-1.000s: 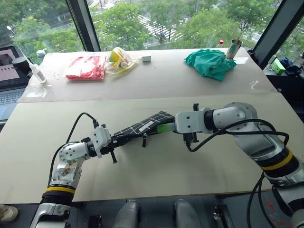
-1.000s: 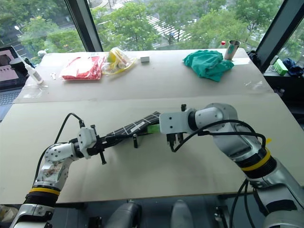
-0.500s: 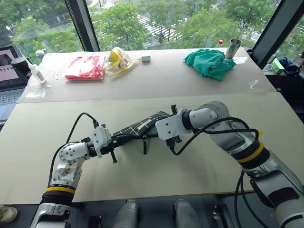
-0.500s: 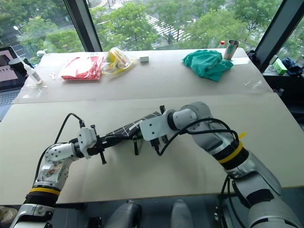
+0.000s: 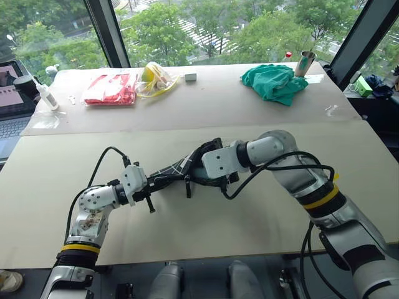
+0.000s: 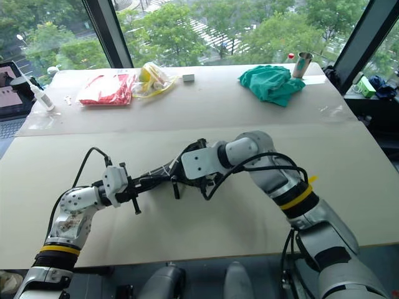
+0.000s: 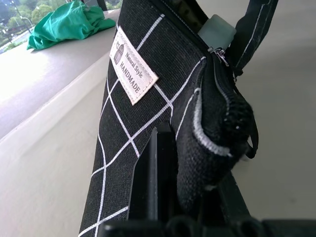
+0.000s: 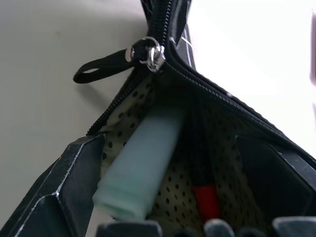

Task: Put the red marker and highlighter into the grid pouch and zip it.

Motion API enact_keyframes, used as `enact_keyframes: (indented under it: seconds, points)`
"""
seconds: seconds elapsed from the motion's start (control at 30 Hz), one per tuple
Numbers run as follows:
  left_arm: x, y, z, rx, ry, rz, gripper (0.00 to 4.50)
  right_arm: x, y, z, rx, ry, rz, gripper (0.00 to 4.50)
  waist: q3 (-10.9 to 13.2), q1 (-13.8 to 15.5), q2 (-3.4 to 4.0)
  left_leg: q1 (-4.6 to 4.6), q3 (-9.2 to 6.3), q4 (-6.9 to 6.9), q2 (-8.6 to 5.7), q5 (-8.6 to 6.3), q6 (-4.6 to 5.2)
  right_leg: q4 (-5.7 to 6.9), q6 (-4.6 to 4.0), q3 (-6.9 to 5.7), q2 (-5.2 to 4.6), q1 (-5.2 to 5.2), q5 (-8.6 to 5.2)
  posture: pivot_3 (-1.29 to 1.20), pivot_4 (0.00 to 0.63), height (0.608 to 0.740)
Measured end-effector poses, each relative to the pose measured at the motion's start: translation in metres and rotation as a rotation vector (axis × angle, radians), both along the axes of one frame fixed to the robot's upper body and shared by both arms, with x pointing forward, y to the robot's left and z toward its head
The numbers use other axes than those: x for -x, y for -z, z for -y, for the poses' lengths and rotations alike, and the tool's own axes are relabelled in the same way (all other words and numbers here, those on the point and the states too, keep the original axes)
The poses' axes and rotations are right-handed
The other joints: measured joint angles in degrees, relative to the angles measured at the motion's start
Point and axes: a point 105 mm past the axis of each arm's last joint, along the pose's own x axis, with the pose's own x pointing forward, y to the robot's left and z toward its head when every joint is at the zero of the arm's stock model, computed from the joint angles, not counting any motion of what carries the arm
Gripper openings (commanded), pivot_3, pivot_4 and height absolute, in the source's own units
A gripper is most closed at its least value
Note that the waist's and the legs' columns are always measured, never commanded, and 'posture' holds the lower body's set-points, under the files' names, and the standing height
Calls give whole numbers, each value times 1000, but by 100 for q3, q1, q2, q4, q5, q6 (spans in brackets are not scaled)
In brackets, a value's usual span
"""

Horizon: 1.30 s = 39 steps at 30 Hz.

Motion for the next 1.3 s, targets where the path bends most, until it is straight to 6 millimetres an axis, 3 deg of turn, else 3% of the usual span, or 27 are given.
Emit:
enact_keyframes:
  seconds: [0.07,0.17,0.23,0.3,0.37,0.5,0.6,0.67,0.77,0.83,1.03,1.17,1.3]
  points:
    - [0,0,0,1,-1,1,0,-2,-9,8,-28,28,-22,4451,0,-1,0,0,0,0,0,0,1,0,0,0,0,0,0,0,150,740]
    - [0,0,0,2,-3,1,0,-6,-38,29,-90,78,-26,4451,0,2,0,-1,-1,0,1,-5,9,0,0,0,0,-1,0,0,150,740]
    - [0,1,0,2,-2,-3,0,-1,-63,47,-155,108,-32,4451,0,14,0,-1,-1,-1,1,-9,15,-4,0,0,0,0,0,0,150,740]
    - [1,2,0,4,-3,-6,0,6,-72,58,-209,122,-73,4451,0,17,0,-1,-1,-2,2,-13,21,-8,0,0,0,2,0,0,150,740]
    - [0,2,0,7,-5,-5,0,17,-71,66,-264,136,-159,4451,0,22,0,0,-1,-2,2,-16,27,-8,0,-1,0,4,0,0,150,740]
    - [1,1,1,13,-7,-6,0,47,-27,74,-363,231,-526,4451,-1,78,-1,-1,0,0,3,-20,33,-6,-1,1,-2,6,0,0,150,740]
    - [1,1,0,16,-8,-6,0,72,13,69,-419,326,-831,4451,-1,103,-1,-1,2,2,2,-20,34,-2,-2,5,-2,3,1,0,150,740]
    - [1,2,0,16,-9,-7,0,79,26,67,-420,386,-889,4451,-1,120,-1,-1,3,6,-1,-20,34,0,-2,6,-4,3,1,0,150,740]
    - [1,2,-1,11,-8,-9,0,61,42,45,-553,535,-954,4451,-6,99,-9,7,2,4,8,-18,30,7,-10,6,5,3,6,0,150,740]
    - [2,2,0,9,-3,-9,0,59,56,34,-550,602,-1010,4451,-4,122,-6,5,2,5,5,-17,28,20,-10,6,3,-5,6,0,150,740]
    - [1,1,0,8,1,-6,0,40,49,-12,-599,629,-1037,4451,-4,124,-6,4,-6,6,2,-12,21,28,-8,2,0,-7,7,0,150,740]
    - [1,1,0,8,1,-7,0,36,59,-30,-589,667,-1069,4451,-4,120,-5,-1,-5,6,-1,-12,20,27,-8,3,-1,-13,7,0,150,740]
    - [1,1,0,8,1,-7,0,32,47,-47,-602,634,-1059,4451,-4,77,-5,1,-6,5,0,-11,18,41,-8,3,0,-20,7,0,150,740]
